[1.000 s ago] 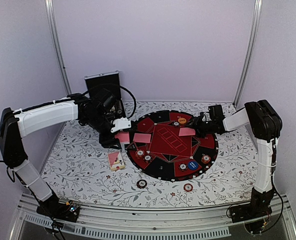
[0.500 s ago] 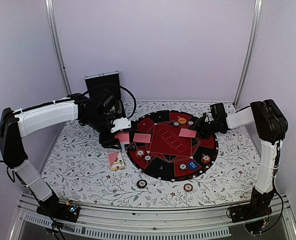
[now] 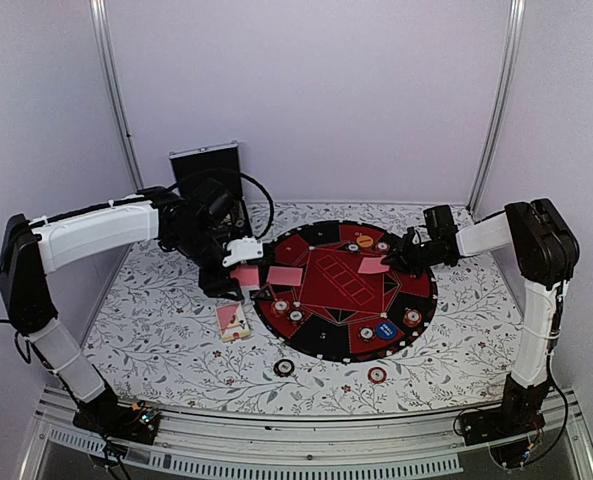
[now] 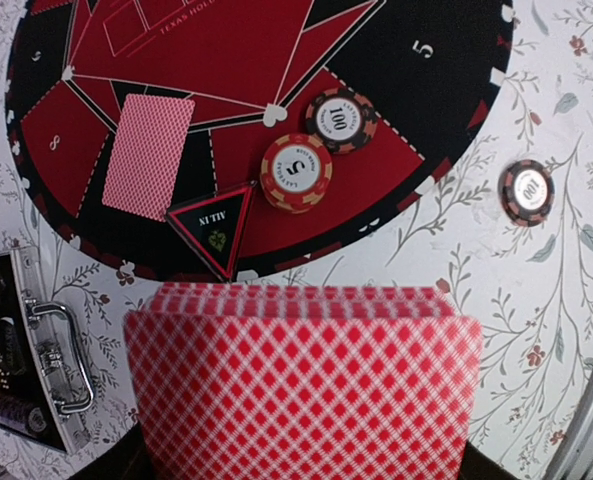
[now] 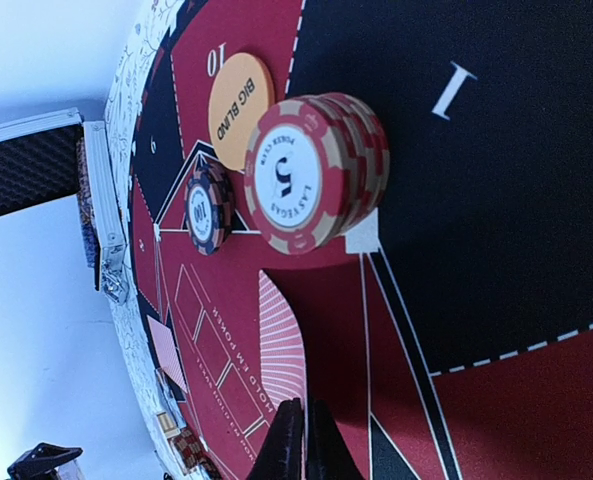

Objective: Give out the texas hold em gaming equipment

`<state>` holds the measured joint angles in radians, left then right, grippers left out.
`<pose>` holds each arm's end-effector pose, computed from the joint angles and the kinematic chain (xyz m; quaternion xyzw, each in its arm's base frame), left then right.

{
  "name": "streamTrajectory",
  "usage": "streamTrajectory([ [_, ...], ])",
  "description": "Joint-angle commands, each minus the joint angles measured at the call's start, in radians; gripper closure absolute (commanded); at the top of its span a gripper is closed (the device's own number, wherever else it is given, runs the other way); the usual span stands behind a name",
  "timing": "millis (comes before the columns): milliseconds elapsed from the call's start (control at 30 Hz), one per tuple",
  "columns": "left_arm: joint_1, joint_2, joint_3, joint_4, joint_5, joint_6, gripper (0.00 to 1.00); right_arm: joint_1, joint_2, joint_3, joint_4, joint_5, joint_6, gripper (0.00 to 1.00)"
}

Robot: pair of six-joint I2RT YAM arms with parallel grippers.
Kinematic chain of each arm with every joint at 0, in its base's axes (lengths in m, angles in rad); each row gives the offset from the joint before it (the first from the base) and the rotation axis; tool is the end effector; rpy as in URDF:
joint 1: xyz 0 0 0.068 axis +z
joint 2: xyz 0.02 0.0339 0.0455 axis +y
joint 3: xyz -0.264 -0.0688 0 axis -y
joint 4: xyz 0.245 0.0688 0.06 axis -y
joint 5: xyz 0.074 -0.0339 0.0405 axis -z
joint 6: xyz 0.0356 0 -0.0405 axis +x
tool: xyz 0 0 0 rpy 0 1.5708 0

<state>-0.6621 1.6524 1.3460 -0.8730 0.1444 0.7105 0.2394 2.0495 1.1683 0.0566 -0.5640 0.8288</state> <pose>0.2610 -0.2099 0.2590 0.6308 0.7480 -0.0660 0.1956 0.3981 0.1168 0.1206 0.1627 0.8853 0.4013 0.1694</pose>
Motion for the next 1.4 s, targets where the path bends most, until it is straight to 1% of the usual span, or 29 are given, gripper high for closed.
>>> streamTrajectory([
  [0, -0.008, 0.010, 0.034, -0.003, 0.002, 0.006, 1.00, -0.008, -0.003, 0.008, 0.025, -0.042, 0.029, 0.94],
  [200, -0.008, 0.012, 0.037, -0.005, 0.002, 0.004, 1.00, -0.008, 0.045, 0.053, 0.049, -0.042, 0.044, 0.96],
  [533, -0.010, 0.020, 0.038, -0.011, -0.001, 0.001, 1.00, 0.005, 0.125, 0.091, 0.150, -0.051, 0.101, 0.96],
  [867, -0.010, 0.018, 0.034, -0.013, -0.005, 0.000, 1.00, 0.054, 0.156, 0.143, 0.181, 0.036, 0.135, 0.96],
  [967, -0.010, 0.016, 0.030, -0.016, -0.007, 0.001, 1.00, 0.065, 0.159, 0.156, 0.180, 0.049, 0.140, 0.95],
  [1100, -0.009, 0.009, 0.023, -0.017, -0.011, 0.001, 1.00, 0.065, 0.144, 0.128, 0.175, 0.069, 0.143, 0.87],
  [1133, -0.008, 0.008, 0.021, -0.018, -0.010, 0.001, 1.00, 0.066, 0.137, 0.115, 0.173, 0.078, 0.142, 0.82],
  [1267, -0.010, 0.010, 0.021, -0.018, -0.002, -0.002, 1.00, 0.065, 0.095, 0.072, 0.151, 0.111, 0.128, 0.54],
  [1367, -0.010, 0.010, 0.022, -0.017, 0.001, -0.003, 1.00, 0.065, 0.069, 0.055, 0.110, 0.138, 0.109, 0.41],
])
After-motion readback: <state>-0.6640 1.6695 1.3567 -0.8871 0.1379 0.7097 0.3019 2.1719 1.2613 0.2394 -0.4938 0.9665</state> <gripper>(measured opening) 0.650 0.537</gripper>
